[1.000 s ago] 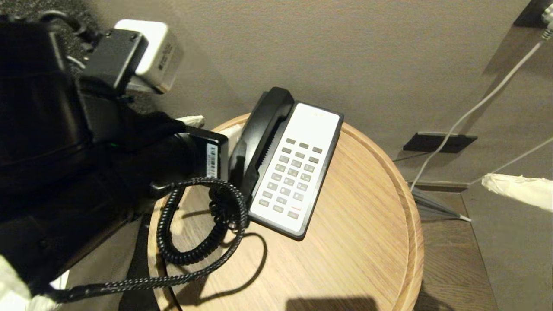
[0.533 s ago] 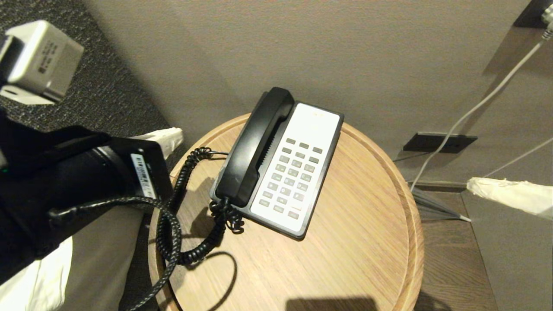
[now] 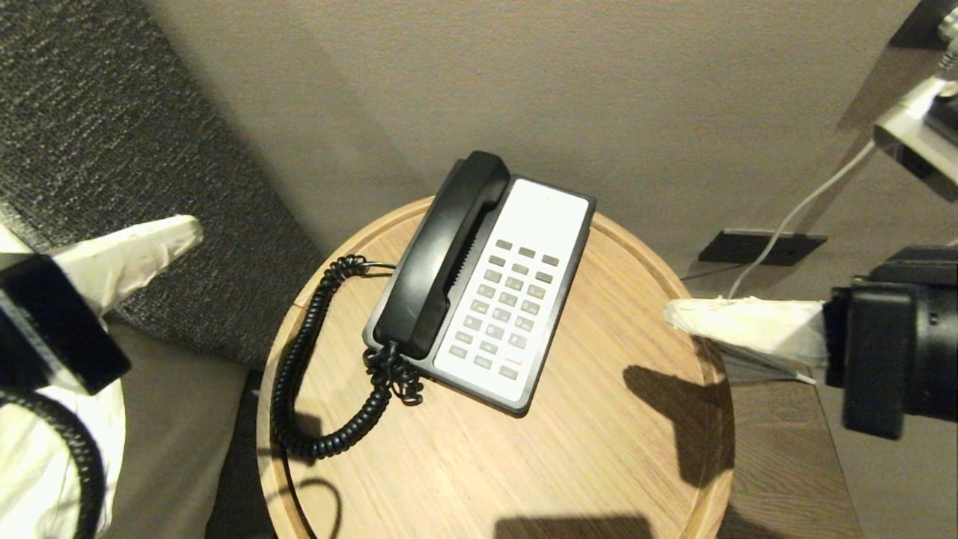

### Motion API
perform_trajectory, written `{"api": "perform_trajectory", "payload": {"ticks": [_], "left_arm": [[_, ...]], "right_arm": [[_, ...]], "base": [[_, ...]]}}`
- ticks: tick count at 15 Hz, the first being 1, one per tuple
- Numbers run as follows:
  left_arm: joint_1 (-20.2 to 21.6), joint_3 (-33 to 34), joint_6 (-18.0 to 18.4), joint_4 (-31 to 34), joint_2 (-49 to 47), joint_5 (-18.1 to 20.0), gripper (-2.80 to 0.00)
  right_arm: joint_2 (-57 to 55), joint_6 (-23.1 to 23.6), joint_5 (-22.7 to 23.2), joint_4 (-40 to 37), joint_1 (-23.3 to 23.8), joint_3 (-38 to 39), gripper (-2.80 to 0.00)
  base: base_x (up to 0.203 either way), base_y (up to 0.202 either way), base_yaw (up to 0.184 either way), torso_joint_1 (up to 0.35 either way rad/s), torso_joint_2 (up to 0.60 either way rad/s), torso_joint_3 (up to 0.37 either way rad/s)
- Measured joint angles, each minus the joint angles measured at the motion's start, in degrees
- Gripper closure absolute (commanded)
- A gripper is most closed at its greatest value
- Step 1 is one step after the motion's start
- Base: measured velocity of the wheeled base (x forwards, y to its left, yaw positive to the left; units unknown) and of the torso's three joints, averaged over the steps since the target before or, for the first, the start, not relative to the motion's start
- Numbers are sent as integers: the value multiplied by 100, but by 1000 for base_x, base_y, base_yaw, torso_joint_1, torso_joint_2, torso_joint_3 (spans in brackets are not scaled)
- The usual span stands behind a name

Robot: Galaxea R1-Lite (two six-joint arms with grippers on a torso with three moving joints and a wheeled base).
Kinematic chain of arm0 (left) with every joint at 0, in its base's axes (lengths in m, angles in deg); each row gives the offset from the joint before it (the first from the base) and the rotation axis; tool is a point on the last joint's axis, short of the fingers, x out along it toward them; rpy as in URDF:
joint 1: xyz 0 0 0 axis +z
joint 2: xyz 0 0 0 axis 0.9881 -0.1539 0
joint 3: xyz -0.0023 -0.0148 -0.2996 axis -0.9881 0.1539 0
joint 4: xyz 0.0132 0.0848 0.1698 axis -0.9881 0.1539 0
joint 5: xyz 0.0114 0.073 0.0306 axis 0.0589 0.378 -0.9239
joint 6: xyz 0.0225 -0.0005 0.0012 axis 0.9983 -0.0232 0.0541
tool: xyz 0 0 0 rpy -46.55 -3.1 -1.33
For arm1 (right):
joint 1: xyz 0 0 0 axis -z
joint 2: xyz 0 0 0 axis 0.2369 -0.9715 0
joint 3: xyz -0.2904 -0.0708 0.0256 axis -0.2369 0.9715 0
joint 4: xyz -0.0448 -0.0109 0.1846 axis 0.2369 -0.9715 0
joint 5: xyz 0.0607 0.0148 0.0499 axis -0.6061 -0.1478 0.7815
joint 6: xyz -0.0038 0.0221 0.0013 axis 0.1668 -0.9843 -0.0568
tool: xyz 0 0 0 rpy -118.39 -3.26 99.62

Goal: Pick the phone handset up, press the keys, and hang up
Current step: End the call using the dial pad

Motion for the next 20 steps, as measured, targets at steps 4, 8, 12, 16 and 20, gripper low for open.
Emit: {"api": "perform_trajectory", "payload": {"ticks": [4, 8, 12, 16, 20], "left_arm": [[2, 124, 14, -6, 336, 6, 0], [2, -22, 14, -9, 409, 13, 0], [2, -57, 11, -2, 433, 15, 0], [2, -80, 14, 0, 442, 8, 0], [2, -101, 12, -2, 447, 6, 0]], "right_arm": [[-670, -15, 40, 4, -320, -313, 0], [-1260, 9, 71, 10, -418, -586, 0], [-1660, 13, 39, 388, -429, -603, 0], [-1871, 46, 12, 567, -429, -611, 0], [-1962, 87, -73, 523, -353, -572, 0]], "base": [[0, 0, 0, 0, 0, 0], [0, 0, 0, 0, 0, 0], [0, 0, 0, 0, 0, 0], [0, 0, 0, 0, 0, 0], [0, 0, 0, 0, 0, 0]]}}
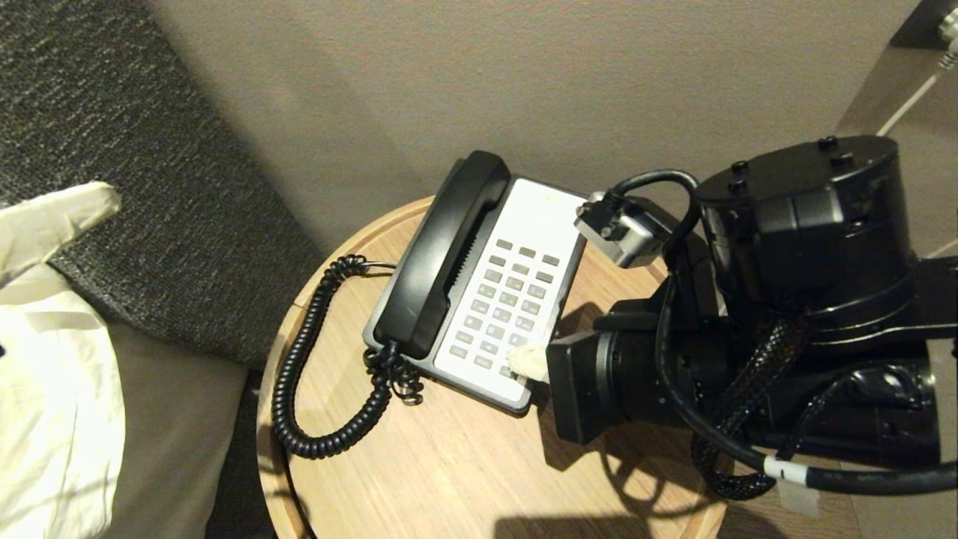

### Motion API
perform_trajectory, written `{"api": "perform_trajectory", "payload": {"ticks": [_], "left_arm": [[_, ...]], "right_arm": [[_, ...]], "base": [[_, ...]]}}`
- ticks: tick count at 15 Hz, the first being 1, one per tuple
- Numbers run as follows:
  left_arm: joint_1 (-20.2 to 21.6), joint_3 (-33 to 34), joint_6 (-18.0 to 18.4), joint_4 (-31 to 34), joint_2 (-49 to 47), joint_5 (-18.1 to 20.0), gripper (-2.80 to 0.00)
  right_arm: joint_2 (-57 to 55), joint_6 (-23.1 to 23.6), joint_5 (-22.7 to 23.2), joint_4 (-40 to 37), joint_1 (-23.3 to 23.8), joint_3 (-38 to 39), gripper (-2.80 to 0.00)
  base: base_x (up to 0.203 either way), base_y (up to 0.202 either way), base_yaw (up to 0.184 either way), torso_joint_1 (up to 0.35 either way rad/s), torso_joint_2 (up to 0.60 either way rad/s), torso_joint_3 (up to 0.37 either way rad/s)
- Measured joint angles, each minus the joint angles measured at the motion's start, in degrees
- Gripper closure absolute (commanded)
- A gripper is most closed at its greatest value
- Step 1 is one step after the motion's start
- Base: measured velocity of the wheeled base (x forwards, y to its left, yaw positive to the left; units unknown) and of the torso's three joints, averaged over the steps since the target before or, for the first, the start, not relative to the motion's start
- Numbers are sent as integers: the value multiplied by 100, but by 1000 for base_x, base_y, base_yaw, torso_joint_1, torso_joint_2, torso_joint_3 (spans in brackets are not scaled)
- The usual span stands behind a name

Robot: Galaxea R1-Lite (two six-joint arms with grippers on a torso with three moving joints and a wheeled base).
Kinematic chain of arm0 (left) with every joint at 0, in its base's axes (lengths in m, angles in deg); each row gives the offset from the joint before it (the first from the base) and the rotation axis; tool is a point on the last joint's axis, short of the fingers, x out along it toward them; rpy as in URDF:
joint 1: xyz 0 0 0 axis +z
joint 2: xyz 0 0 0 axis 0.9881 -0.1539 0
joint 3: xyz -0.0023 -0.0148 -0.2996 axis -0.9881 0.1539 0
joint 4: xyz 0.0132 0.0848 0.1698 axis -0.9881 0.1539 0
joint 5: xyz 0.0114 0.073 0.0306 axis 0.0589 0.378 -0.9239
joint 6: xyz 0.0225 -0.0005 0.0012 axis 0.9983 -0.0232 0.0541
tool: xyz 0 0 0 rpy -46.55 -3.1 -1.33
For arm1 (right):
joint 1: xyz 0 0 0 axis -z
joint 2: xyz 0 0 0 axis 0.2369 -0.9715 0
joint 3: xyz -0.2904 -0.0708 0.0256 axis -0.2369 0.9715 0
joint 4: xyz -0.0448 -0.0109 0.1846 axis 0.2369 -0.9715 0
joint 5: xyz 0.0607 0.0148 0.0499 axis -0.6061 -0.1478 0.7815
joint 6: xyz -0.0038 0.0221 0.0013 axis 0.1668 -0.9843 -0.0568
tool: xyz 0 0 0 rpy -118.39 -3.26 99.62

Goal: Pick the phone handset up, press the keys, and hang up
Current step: End the call using the dial pad

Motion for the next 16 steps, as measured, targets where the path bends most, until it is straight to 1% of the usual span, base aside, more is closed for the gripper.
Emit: {"api": "perform_trajectory", "payload": {"ticks": [13, 16], "left_arm": [[0, 85, -36, 37, 94, 6, 0], [0, 118, -36, 35, 113, 9, 0]], "right_arm": [[52, -30, 77, -68, 27, 17, 0], [57, -44, 175, -91, 14, 24, 0]], "base": [[0, 0, 0, 0, 0, 0], [0, 0, 0, 0, 0, 0]]}}
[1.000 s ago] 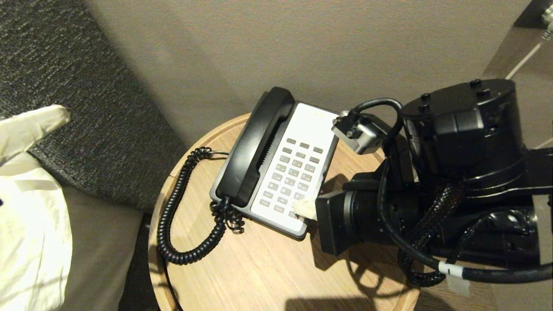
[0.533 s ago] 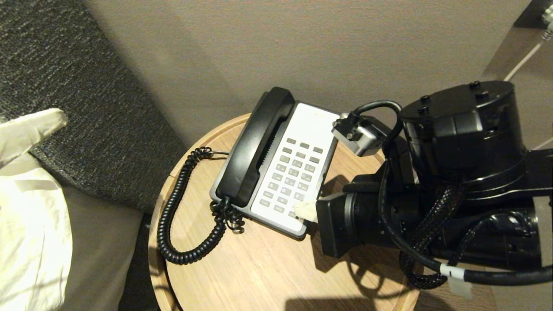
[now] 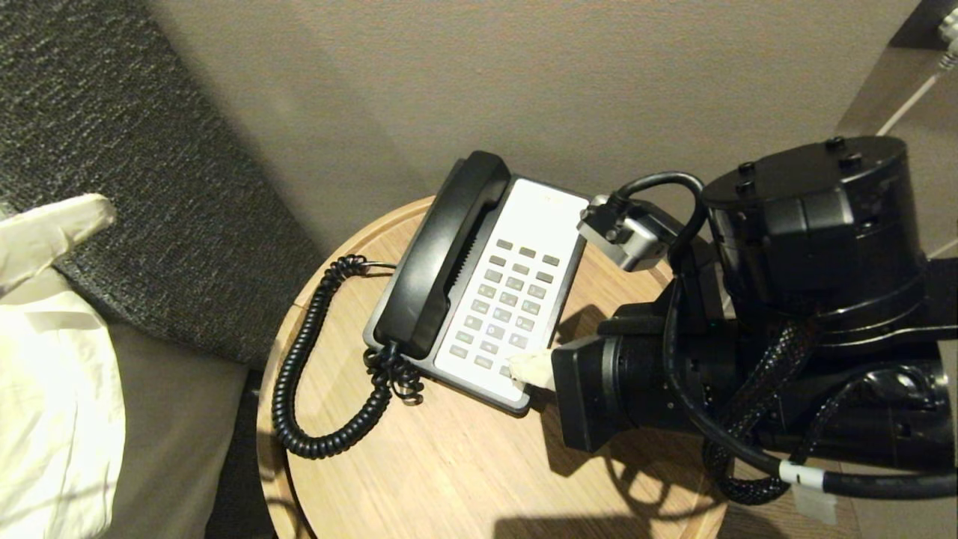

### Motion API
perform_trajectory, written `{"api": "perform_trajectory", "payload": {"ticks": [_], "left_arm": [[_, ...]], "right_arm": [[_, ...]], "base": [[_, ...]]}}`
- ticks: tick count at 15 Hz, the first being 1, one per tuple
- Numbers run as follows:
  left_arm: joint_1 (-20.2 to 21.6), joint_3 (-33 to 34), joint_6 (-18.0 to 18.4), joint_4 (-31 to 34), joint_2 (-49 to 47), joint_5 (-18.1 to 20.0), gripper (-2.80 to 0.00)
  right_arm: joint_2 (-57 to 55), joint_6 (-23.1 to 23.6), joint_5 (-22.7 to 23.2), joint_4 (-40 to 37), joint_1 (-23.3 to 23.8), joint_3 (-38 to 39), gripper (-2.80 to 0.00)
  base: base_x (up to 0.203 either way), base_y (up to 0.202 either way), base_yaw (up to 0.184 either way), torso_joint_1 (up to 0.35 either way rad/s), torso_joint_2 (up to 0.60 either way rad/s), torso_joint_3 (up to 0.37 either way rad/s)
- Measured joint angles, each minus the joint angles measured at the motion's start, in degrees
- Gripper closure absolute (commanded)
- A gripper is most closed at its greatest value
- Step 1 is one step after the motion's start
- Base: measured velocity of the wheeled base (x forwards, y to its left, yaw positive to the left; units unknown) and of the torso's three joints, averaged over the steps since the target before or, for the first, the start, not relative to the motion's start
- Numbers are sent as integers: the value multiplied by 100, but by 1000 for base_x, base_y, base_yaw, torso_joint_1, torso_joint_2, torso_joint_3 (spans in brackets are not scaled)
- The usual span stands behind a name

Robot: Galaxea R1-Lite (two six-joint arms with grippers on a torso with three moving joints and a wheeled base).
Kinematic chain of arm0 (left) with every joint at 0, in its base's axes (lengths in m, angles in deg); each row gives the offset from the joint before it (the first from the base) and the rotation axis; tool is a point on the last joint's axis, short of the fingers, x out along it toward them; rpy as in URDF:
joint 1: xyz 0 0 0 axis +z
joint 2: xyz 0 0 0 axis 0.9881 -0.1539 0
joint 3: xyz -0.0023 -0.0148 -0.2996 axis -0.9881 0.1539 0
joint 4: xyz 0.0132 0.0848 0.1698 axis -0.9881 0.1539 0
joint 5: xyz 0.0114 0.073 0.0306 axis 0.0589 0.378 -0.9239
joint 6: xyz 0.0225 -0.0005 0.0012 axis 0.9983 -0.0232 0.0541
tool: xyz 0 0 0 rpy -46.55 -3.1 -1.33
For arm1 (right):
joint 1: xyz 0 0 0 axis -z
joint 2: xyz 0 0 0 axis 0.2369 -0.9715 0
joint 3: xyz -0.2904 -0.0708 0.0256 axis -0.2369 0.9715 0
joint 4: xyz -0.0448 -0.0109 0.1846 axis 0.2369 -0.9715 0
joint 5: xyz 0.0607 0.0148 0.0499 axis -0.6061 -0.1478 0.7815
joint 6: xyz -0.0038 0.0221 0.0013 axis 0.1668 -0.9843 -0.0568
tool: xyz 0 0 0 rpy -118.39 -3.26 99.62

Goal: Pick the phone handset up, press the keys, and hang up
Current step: End the call using the dial pad

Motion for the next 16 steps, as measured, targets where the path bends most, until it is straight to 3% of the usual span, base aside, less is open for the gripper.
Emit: {"api": "perform_trajectory", "payload": {"ticks": [16], "left_arm": [[1, 102, -14, 0, 168, 0, 0]], "right_arm": [[-102, 45, -64, 52, -9, 69, 0]], "base": [[0, 0, 0, 0, 0, 0]]}}
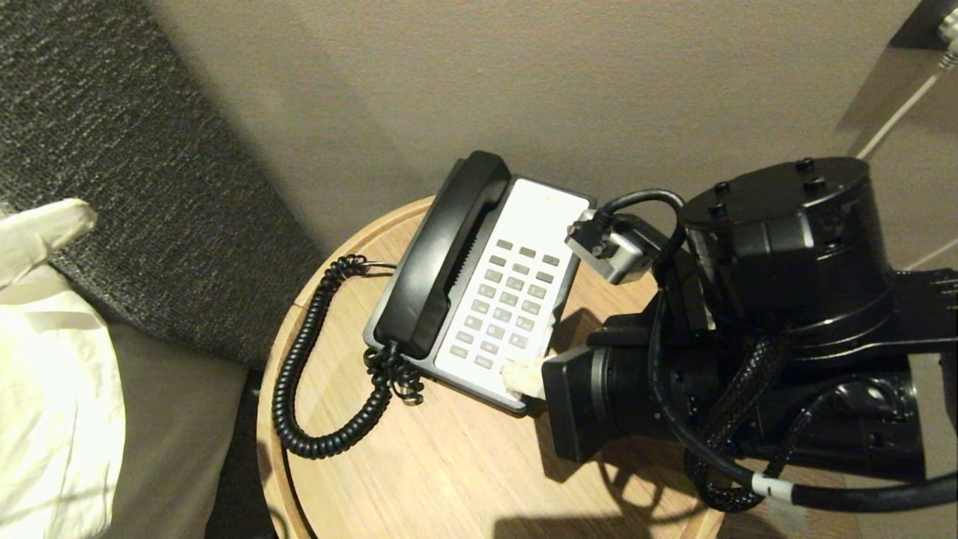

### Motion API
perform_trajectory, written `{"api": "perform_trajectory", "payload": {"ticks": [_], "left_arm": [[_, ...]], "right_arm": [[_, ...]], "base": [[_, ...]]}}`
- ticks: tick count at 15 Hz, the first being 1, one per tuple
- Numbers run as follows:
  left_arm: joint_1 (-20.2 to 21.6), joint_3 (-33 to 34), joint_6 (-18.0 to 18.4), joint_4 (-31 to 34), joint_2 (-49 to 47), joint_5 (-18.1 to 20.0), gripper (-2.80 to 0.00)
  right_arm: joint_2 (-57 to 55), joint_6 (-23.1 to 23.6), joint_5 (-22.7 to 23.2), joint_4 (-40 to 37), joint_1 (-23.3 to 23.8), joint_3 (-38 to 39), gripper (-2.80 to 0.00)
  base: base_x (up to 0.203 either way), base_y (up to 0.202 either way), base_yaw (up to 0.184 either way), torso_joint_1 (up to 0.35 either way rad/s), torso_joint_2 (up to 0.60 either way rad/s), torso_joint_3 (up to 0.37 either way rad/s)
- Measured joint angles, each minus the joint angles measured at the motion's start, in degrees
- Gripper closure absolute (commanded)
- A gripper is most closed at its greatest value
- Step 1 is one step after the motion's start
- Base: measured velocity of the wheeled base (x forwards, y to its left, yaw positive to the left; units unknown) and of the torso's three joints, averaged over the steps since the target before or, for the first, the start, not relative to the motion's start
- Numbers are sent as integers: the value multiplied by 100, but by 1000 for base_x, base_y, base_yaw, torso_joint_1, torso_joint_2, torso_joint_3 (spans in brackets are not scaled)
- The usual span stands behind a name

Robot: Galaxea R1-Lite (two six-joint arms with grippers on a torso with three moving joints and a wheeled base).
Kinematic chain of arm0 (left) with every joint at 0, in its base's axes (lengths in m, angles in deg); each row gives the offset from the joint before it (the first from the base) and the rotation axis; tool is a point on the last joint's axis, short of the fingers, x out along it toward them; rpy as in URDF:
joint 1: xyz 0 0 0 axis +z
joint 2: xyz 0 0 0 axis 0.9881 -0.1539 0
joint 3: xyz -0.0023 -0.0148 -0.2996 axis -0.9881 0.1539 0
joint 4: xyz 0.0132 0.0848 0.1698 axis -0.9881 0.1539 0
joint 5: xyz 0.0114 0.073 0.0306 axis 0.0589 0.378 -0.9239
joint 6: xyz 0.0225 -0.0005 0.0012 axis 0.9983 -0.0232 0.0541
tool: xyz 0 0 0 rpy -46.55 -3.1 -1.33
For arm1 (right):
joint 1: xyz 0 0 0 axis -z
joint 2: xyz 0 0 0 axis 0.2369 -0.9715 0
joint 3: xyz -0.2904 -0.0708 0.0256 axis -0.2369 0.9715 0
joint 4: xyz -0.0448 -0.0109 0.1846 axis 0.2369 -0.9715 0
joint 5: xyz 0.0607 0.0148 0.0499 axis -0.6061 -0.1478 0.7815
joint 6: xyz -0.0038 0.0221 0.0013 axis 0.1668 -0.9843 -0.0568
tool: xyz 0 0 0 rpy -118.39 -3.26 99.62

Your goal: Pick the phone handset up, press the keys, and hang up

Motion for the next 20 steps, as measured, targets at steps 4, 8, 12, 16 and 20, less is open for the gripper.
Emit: {"api": "perform_trajectory", "payload": {"ticks": [4, 8, 12, 16, 20], "left_arm": [[21, 127, -163, 268, 125, -164, 0], [27, 149, -615, 959, 419, -891, 0], [25, -2, -613, 1088, 709, -2130, 0], [-185, 11, -395, 1872, 1274, -1771, 0], [-347, -82, -317, 3798, 1920, 274, 0]], "right_arm": [[230, -3, -11, -41, -2, 5, 0], [576, 8, -6, -115, 0, 39, 0], [875, 5, -1, -136, 4, 39, 0], [1118, 14, -3, -178, 6, 38, 0], [1242, 11, -8, -297, -2, -20, 0]], "base": [[0, 0, 0, 0, 0, 0], [0, 0, 0, 0, 0, 0], [0, 0, 0, 0, 0, 0], [0, 0, 0, 0, 0, 0], [0, 0, 0, 0, 0, 0]]}}
